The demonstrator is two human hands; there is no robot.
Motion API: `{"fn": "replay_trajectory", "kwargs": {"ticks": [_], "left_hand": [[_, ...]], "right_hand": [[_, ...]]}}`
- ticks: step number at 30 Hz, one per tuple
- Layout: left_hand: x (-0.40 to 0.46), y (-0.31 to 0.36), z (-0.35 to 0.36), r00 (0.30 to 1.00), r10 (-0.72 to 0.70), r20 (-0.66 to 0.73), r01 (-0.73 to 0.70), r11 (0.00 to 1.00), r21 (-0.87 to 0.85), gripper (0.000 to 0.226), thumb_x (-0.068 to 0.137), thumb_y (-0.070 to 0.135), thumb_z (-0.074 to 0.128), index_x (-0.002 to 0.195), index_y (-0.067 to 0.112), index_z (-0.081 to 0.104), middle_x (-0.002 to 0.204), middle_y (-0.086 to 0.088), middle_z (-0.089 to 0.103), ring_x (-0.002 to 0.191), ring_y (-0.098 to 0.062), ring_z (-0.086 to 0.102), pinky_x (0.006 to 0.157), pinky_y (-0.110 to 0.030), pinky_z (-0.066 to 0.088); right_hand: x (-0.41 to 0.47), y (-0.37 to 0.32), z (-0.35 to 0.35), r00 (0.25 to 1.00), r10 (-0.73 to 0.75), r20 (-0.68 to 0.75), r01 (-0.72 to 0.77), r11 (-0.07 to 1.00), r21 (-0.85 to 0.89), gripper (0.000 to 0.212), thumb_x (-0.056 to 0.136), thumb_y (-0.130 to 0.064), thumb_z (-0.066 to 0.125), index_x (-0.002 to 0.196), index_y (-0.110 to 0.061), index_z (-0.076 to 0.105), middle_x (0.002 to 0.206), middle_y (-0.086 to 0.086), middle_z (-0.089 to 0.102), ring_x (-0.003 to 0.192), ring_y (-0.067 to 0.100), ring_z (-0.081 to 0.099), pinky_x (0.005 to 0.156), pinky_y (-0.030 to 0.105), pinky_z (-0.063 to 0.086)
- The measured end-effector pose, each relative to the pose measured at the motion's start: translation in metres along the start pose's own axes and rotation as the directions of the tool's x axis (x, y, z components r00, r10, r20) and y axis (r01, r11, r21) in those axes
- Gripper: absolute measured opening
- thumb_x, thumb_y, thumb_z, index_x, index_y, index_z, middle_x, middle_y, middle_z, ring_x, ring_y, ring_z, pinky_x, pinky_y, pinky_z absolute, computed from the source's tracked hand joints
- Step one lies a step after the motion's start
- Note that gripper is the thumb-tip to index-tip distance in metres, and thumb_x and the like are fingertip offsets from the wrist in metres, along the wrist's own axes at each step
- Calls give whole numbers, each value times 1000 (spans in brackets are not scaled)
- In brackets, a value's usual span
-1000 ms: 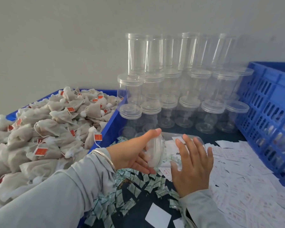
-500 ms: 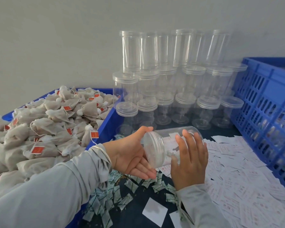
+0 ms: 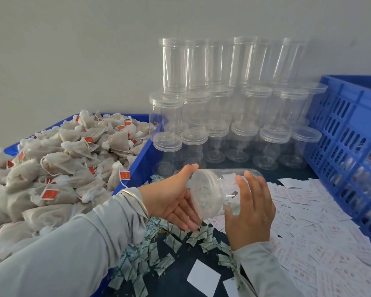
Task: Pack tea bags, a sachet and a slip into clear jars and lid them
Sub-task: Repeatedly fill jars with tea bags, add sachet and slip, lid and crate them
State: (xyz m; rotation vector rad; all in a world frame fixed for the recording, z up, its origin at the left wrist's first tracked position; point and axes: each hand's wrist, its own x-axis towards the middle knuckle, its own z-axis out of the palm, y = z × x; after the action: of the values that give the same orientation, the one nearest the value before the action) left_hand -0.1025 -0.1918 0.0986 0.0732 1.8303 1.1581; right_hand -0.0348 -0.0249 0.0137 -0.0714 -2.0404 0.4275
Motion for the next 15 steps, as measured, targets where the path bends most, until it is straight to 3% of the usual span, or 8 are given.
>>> {"fn": "replay_trajectory", "kwargs": {"ticks": [2, 3, 5, 7, 9, 11, 13, 15], "left_hand": [[1, -1, 2, 950, 213, -229, -196, 976, 93, 83, 80, 79, 28, 117, 8, 52, 120, -12, 62, 90, -25, 69, 72, -36, 58], [0, -2, 1, 874, 377, -306, -311, 919, 245, 75, 77, 79, 37, 126, 23, 45, 136, -3, 50, 102, -18, 64, 82, -35, 55], [-6, -2, 2, 734, 643, -221, -482, 721, 497, 81, 64, 76, 57, 135, 57, 24, 148, 18, 24, 120, -6, 47, 95, -30, 46], [-6, -3, 6, 725, 685, -72, -525, 617, 586, 96, 58, 63, 75, 127, 74, 9, 143, 35, 11, 128, -3, 38, 102, -29, 42], [1, -8, 9, 721, 693, 17, -478, 480, 735, 108, 62, 49, 83, 129, 73, 1, 141, 40, 5, 131, -2, 31, 106, -26, 36], [5, -9, 11, 679, 734, 0, -455, 420, 785, 105, 66, 40, 83, 134, 66, 7, 141, 33, 14, 126, -2, 35, 104, -23, 38], [5, -8, 10, 632, 772, -72, -450, 441, 777, 95, 65, 42, 82, 133, 59, 18, 135, 21, 30, 113, -2, 47, 94, -22, 47], [3, -6, 11, 641, 752, -151, -429, 514, 743, 86, 58, 55, 78, 127, 56, 25, 123, 18, 43, 96, -1, 55, 79, -18, 49]], "right_hand": [[-1, 5, 0, 993, 62, 98, -63, 998, 8, 103, 35, 3, 91, 126, -12, 45, 129, 16, 55, 124, 34, 39, 92, 52, 42], [-1, 8, 1, 985, 81, 152, -83, 996, 11, 104, 33, 2, 93, 126, -10, 49, 128, 18, 56, 122, 37, 43, 89, 54, 43], [-2, 12, 4, 966, 102, 236, -110, 994, 22, 101, 32, 1, 94, 124, -5, 55, 126, 18, 57, 116, 43, 51, 87, 56, 45], [-3, 14, 7, 957, 110, 269, -125, 991, 39, 98, 33, 0, 93, 124, -4, 56, 125, 18, 57, 114, 44, 53, 87, 56, 45], [-4, 14, 9, 958, 104, 267, -123, 991, 54, 98, 35, -5, 94, 125, -4, 54, 125, 18, 58, 113, 44, 54, 88, 54, 45], [-4, 13, 10, 964, 94, 247, -114, 991, 68, 99, 37, -10, 94, 126, -7, 51, 124, 18, 58, 112, 43, 55, 89, 52, 44], [-3, 12, 9, 972, 76, 221, -96, 992, 77, 101, 38, -11, 94, 126, -11, 47, 123, 17, 58, 112, 42, 54, 89, 50, 44], [-2, 10, 8, 979, 63, 193, -81, 993, 88, 101, 39, -10, 93, 127, -13, 44, 124, 16, 57, 113, 39, 53, 93, 46, 42]]}}
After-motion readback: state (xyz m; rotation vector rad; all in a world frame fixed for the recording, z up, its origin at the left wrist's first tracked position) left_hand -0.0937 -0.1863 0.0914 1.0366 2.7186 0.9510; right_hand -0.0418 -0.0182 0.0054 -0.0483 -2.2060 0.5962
